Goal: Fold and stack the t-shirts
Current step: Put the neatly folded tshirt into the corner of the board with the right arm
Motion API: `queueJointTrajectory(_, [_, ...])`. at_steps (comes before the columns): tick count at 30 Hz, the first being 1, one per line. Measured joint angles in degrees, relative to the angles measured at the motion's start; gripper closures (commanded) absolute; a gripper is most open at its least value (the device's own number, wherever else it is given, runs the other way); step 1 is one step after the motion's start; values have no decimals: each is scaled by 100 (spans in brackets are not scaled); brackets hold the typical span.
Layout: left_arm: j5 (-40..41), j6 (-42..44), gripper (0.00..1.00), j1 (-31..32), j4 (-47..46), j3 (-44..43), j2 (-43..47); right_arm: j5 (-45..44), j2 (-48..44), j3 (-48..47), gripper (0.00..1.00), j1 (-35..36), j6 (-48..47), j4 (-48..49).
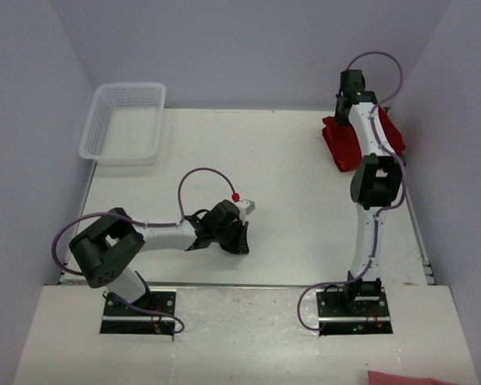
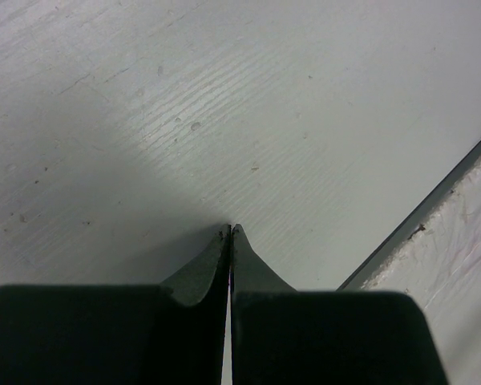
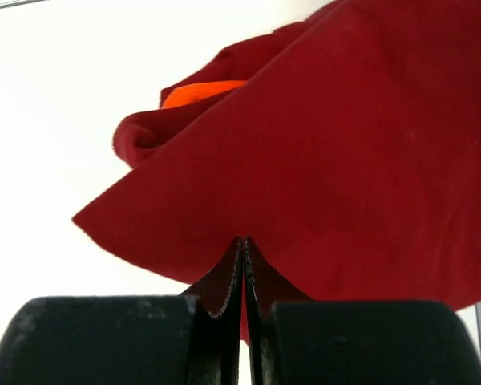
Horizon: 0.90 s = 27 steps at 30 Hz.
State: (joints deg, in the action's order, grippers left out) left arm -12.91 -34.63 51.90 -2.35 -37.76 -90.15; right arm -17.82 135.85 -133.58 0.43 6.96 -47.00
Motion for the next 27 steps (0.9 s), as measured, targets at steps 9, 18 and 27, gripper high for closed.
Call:
queueJointTrajectory(9, [-79, 37, 100, 0, 72, -249, -232, 1360, 568, -822, 100, 0, -247, 57])
queueJointTrajectory(18, [-90, 44, 100, 0, 284, -385, -295, 2212, 748, -846, 100, 4, -402, 278])
queueJointTrajectory(27, [236, 37, 100, 92, 433, -326, -103, 2796, -203, 1360, 100, 85, -262, 2107])
